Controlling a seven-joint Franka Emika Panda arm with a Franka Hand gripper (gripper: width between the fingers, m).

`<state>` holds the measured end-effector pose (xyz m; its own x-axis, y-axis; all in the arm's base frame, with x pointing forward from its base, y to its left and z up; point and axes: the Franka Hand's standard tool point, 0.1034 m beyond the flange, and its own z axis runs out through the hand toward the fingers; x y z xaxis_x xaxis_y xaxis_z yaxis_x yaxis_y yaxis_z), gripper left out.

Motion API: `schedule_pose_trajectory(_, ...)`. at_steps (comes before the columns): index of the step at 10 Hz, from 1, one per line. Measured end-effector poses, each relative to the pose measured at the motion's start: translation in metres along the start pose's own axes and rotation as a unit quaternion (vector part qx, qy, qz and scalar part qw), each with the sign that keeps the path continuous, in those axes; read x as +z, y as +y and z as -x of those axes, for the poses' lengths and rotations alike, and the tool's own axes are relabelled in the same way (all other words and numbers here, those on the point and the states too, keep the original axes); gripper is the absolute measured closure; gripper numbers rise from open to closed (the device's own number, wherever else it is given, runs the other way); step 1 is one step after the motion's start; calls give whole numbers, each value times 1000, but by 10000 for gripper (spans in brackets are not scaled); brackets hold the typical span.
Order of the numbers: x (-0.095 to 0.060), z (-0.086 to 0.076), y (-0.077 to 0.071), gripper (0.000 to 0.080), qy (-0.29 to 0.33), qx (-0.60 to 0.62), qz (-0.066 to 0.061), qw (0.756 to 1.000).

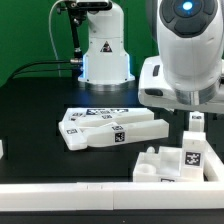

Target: Assemble chair

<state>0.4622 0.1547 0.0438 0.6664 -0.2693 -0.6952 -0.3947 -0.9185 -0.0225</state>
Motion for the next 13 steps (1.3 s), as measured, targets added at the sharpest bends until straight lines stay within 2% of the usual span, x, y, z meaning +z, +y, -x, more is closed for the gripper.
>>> schedule_pose_trajectory(3,0,-1,2,151,-2,4,-2,1000)
schedule_pose_trajectory(4,6,4,3,151,-27,17,-3,999)
schedule_pose_trajectory(5,8,7,1,151,-89,27,-15,996)
schedule_pose_trajectory(6,5,0,-4,151,-88,40,-6,995)
schedule_pose_trajectory(9,6,-1,-2,151,-84,39,-4,996)
schedule_pose_trajectory(11,25,-6,-8,151,-64,1,-7,998)
schedule_pose_trajectory(13,39,-8,-5,151,-59,30,-4,998)
